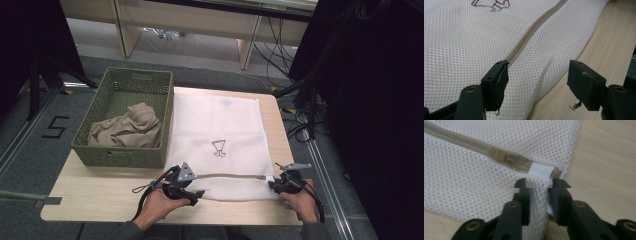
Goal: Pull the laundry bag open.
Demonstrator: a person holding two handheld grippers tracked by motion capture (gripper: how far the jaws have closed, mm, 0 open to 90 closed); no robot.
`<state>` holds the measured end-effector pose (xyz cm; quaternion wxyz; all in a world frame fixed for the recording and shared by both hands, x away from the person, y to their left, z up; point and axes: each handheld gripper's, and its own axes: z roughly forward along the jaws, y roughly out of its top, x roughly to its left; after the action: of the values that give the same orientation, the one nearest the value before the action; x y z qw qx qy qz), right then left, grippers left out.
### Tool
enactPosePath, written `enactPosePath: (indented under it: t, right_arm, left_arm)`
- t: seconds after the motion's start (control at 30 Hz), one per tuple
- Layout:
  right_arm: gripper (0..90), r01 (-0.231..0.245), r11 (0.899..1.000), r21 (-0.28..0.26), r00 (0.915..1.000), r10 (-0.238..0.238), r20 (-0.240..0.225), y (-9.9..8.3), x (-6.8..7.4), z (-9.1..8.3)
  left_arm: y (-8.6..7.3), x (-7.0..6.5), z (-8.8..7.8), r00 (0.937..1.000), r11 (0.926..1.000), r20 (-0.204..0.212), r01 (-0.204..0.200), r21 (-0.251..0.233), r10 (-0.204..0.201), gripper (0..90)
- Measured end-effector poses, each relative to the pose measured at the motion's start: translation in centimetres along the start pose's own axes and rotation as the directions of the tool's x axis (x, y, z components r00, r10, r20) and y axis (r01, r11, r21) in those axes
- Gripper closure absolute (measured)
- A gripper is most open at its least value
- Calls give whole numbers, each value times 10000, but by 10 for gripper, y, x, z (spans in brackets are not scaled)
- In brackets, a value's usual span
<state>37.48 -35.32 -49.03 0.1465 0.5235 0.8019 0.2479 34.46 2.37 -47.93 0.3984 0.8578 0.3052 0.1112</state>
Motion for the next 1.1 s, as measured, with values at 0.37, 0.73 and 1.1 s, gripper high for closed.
enactPosePath:
  t: [0.37,0.73,1.1]
  right_arm:
    - [850,26,9975,-706,10000,-22,54,5,2,-14]
    - [852,469,9881,-1464,9989,-457,120,11,12,-38]
    - [880,782,9812,-1763,9969,-777,97,15,19,-48]
  left_arm:
    - [23,-6,12,9997,9991,241,-73,-427,83,364]
    - [63,-38,52,9920,9959,1089,-555,-710,630,438]
    - [85,-43,82,9913,9944,1091,-640,-844,731,515]
